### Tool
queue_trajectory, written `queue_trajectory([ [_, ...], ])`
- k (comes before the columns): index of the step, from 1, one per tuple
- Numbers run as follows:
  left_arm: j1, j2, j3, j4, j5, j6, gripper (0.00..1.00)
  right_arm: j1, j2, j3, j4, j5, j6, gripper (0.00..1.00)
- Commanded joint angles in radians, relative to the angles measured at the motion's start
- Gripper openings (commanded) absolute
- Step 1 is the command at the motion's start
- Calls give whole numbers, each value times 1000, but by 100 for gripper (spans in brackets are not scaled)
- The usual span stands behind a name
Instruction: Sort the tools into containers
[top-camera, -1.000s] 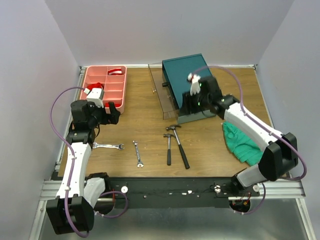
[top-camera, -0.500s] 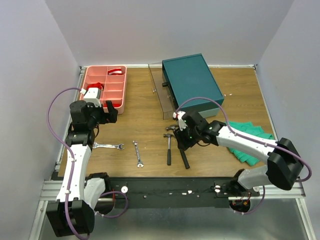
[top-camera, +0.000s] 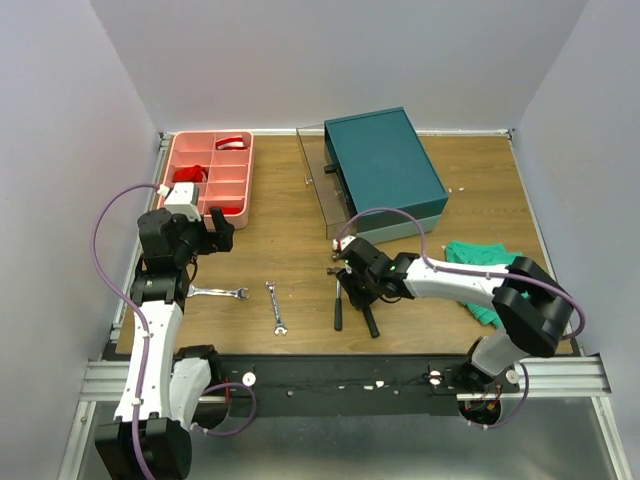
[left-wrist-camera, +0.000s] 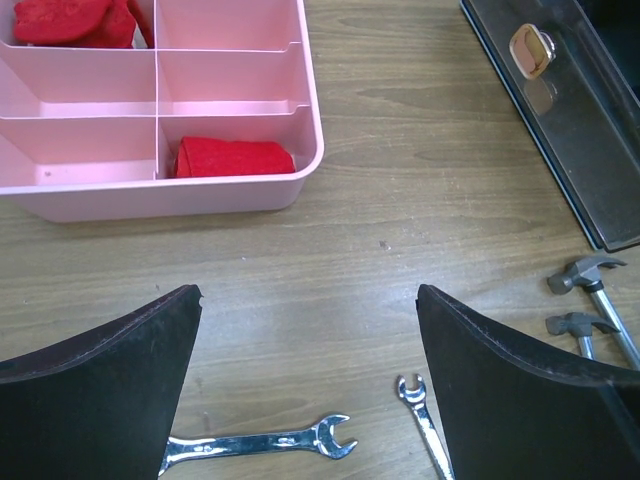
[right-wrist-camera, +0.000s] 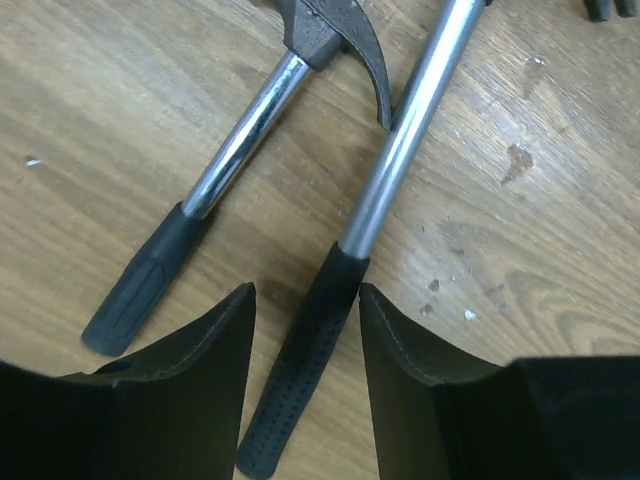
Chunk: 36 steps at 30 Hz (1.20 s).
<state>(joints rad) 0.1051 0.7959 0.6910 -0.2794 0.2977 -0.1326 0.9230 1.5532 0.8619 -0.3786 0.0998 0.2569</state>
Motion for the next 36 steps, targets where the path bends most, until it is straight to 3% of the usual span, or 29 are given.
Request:
queue_trajectory([
  [1,15,-26,-8,-7,-20,-19,99,11,96,2,56,103,4,48],
  [7,25,-35,-1,-17,-22,-21,99,11,151,25,30,95,30,34],
  [9,30,-35,4,-17,-22,-19,99,11,159,34,21,86,25,17],
  [12,31,-29,15,-14,-22,-15,99,11,127,63,-25,80,16,1],
  [19,31,-17,33,-1,-20,-9,99,8,-137,81,-183,-72,-203,0],
  [26,33,-7,38,6,-15,-9,99,10,-398,40,-108,-264,-363,1],
  [33,33,19,74,14,-3,-10,99,-16,-476,71,41,-307,-470,1],
  [36,33,22,90,11,-6,-6,99,-47,-409,181,138,-270,-434,1],
])
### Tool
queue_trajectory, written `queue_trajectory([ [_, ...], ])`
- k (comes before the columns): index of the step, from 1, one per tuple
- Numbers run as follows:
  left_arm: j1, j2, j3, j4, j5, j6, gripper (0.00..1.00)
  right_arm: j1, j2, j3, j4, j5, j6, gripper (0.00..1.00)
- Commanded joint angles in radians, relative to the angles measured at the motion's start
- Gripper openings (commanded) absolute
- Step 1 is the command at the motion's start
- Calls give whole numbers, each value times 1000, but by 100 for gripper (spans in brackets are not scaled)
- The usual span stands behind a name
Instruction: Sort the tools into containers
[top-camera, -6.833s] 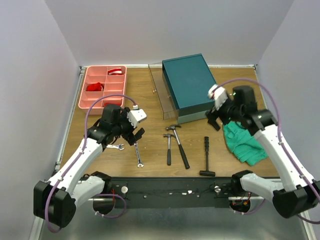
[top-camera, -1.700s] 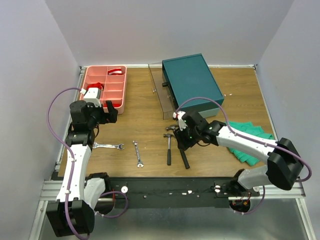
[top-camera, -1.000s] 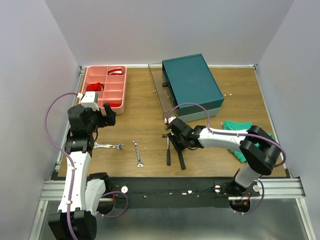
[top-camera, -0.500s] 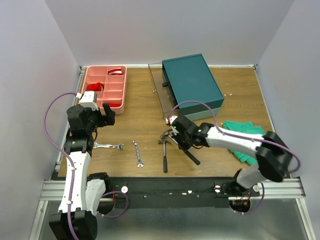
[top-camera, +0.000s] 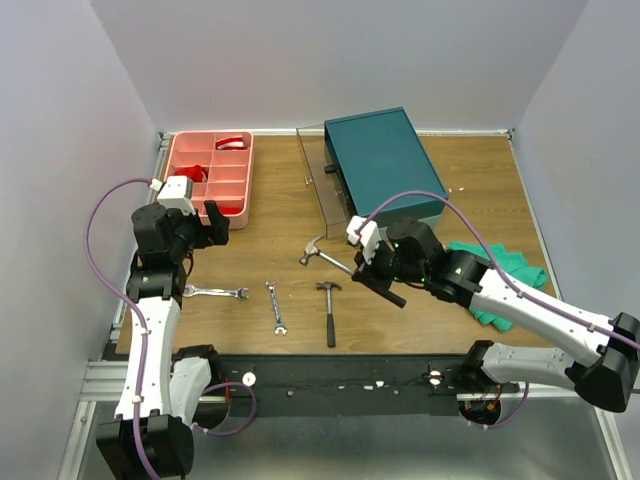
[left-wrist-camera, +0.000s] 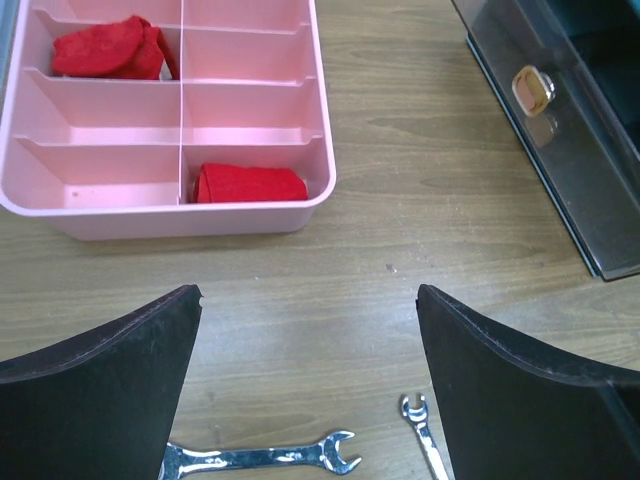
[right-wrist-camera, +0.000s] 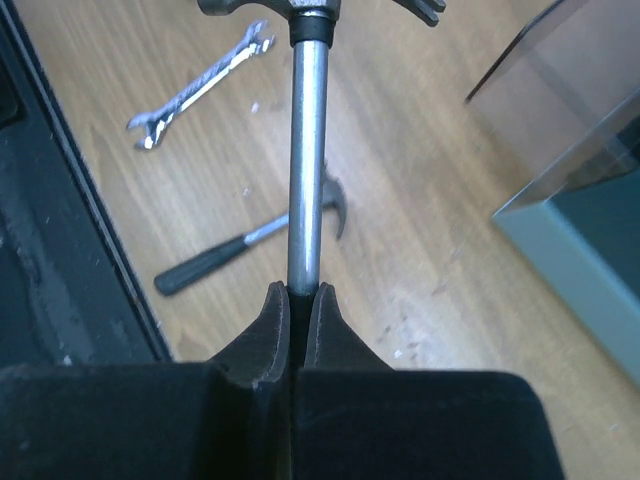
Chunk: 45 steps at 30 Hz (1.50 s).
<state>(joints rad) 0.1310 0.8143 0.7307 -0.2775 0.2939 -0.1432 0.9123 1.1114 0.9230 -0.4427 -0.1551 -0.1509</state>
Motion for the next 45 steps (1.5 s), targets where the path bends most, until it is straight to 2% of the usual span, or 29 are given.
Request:
queue_trajectory([
  [1,7,3,52,9,-2,5,99,-61,62,160,225,14,26,1],
  [6,7,-10,56,1,-2,11,99,-167,293,468,210,26,209,1],
  [13,9,-24,56,-8,-2,13,99,-306,593,736,142,8,433,1],
  [18,19,-23,55,-8,2,5,99,-317,731,820,147,19,452,1],
  [26,24,5,56,3,5,-4,99,-319,846,882,133,40,504,1],
  [27,25,11,59,4,5,-4,99,-319,850,884,128,46,507,2],
  [28,24,14,62,6,4,-2,99,-319,851,886,118,60,511,8],
  [29,24,16,65,8,4,-2,99,-319,840,883,113,68,511,15],
  [30,24,19,65,12,4,-2,99,-320,831,878,108,74,516,26],
  [33,24,31,62,32,4,-13,99,-319,766,847,110,80,502,43],
  [41,25,62,58,81,14,-44,99,-316,539,688,105,-7,445,47],
  [45,24,83,64,84,22,-56,99,-293,411,420,101,-25,395,47],
])
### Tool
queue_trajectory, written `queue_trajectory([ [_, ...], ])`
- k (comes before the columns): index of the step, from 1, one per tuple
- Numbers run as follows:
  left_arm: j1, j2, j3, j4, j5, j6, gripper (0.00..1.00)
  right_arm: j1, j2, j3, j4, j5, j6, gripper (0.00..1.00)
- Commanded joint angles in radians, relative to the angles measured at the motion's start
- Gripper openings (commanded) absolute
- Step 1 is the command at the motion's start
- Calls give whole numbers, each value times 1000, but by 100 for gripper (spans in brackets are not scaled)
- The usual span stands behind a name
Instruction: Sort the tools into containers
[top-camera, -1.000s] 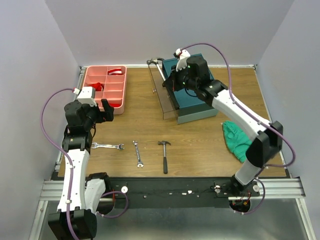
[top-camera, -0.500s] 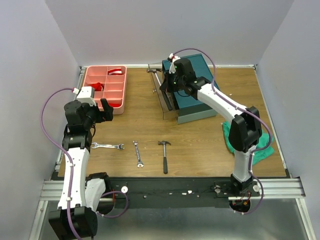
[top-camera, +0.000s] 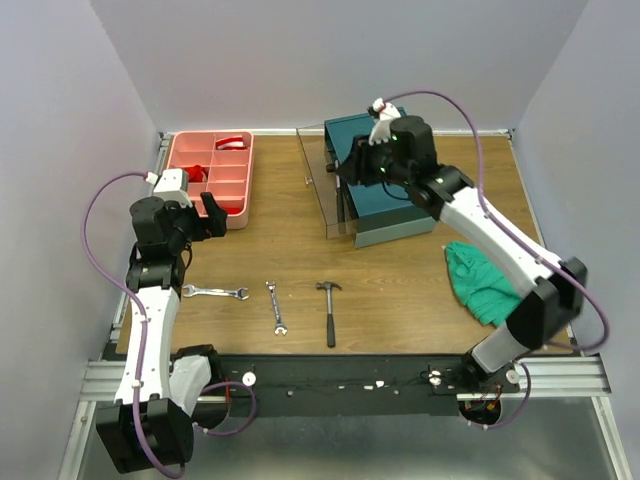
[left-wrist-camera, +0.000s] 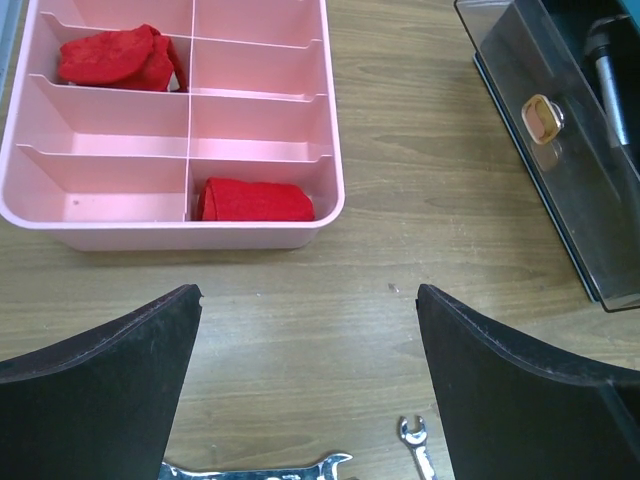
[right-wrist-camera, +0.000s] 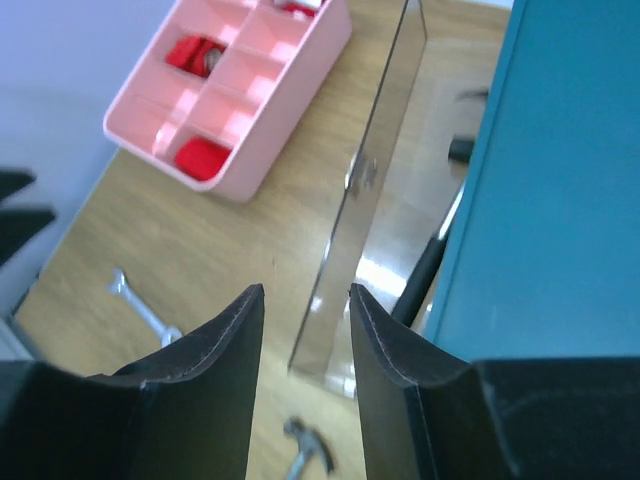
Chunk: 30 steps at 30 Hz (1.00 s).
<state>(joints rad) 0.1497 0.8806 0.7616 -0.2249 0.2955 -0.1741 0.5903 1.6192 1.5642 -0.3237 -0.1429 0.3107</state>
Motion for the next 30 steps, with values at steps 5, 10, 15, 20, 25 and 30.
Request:
queue_trajectory([
  [5,5,24,61,-10,-24,-25,99,153,-215,-435,-66,121,-52,47],
  [10,7,9,58,-71,-133,-34,99,299,-219,-530,-66,166,25,50],
  [15,8,-8,44,-94,-225,-45,99,341,-130,-524,-103,172,93,50],
  [20,11,-38,67,-120,-265,-42,99,385,-48,-549,-87,195,191,50],
  [25,13,-110,56,-136,-288,-65,99,393,17,-527,-87,216,261,49],
  [30,24,-140,50,-140,-331,-103,99,442,89,-503,-107,241,300,48],
])
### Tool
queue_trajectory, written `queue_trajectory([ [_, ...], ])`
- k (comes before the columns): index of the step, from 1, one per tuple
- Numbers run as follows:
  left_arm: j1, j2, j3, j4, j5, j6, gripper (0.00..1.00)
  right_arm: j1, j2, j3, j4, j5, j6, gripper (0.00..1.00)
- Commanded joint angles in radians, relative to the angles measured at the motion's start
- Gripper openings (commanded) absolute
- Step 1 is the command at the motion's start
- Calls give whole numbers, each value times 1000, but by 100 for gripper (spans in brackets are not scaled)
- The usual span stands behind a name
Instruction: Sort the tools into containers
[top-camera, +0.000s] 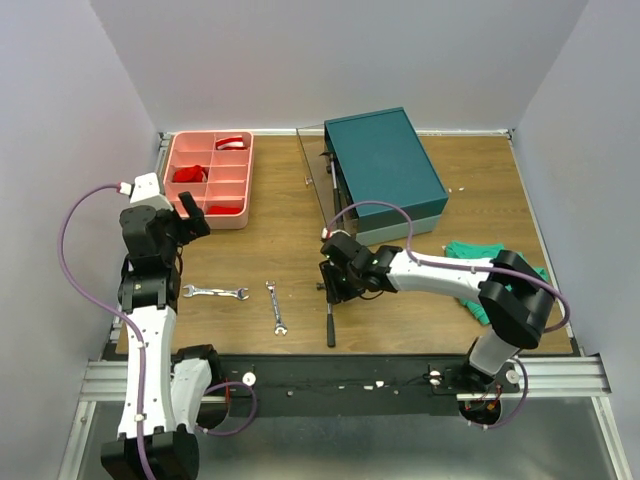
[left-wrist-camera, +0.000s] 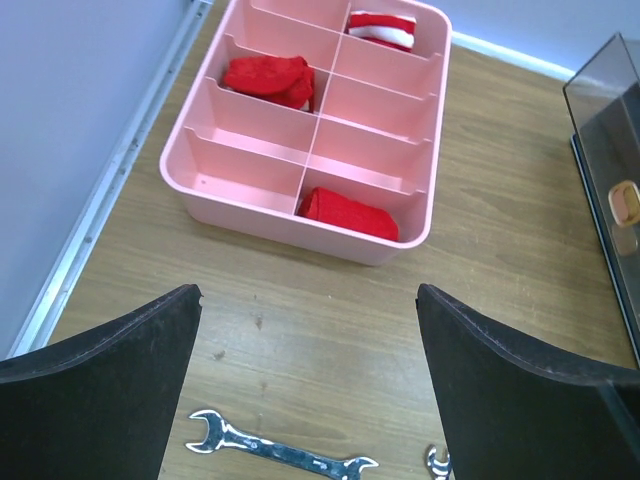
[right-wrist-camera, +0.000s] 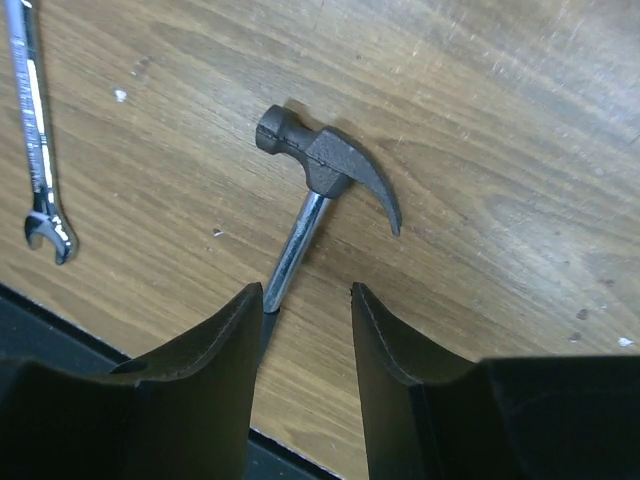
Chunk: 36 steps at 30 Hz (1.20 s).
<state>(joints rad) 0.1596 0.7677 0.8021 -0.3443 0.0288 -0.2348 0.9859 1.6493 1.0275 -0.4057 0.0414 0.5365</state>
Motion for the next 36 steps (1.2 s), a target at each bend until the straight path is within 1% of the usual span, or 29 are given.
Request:
queue_trajectory([
  [1,15,-33,9,-18,-67,-58,99,59,70,36,-31,64,79,47],
  [6,21,-57,9,1,-72,-100,99,109,153,60,-27,86,92,45],
  [9,26,-82,8,-10,-76,-118,99,115,217,66,-24,106,79,41],
  [12,34,-103,5,-24,-75,-133,99,114,276,56,-30,97,63,31],
  [13,35,-114,5,-28,-73,-135,99,115,282,40,-35,92,60,24],
  [15,38,-128,5,-36,-73,-136,99,115,279,14,-33,65,51,18],
  [16,38,-136,8,-41,-73,-136,99,115,270,-13,-19,54,43,7],
  [17,38,-139,11,-44,-73,-136,99,115,233,-24,-12,20,-1,1],
  [19,38,-154,22,-55,-66,-135,99,115,175,-32,-8,0,-55,1],
  [20,38,-157,25,-56,-61,-135,99,117,140,-24,-10,-26,-117,1],
  [21,38,-162,29,-59,-56,-135,99,117,66,-8,-16,-31,-145,1],
  [22,38,-171,31,-62,-52,-142,99,115,34,14,-33,-34,-179,0],
  [23,38,-174,34,-62,-41,-149,99,117,3,61,-38,-37,-244,1],
  [24,38,-174,39,-64,-30,-153,99,115,-55,87,-44,-35,-277,1],
  [25,38,-176,43,-62,-30,-164,99,114,-75,117,-59,-37,-308,1],
  [26,38,-174,49,-64,8,-182,99,108,-98,149,-62,-64,-361,1],
  [28,38,-173,60,-44,45,-195,99,102,-150,224,-47,-67,-397,1],
  [30,38,-163,80,-33,107,-199,99,79,-169,275,-30,-44,-425,1],
  [31,38,-144,89,-35,124,-198,99,63,-175,337,-13,-10,-429,1],
  [33,40,-124,112,-36,172,-187,99,-1,-171,393,10,0,-443,0],
  [34,38,-104,114,-22,193,-175,99,-33,-158,455,10,-3,-440,1],
  [35,38,-94,112,-10,215,-163,99,-103,-119,491,7,-9,-426,1],
  [36,37,-85,109,-1,232,-138,99,-139,-94,525,2,-8,-420,1],
])
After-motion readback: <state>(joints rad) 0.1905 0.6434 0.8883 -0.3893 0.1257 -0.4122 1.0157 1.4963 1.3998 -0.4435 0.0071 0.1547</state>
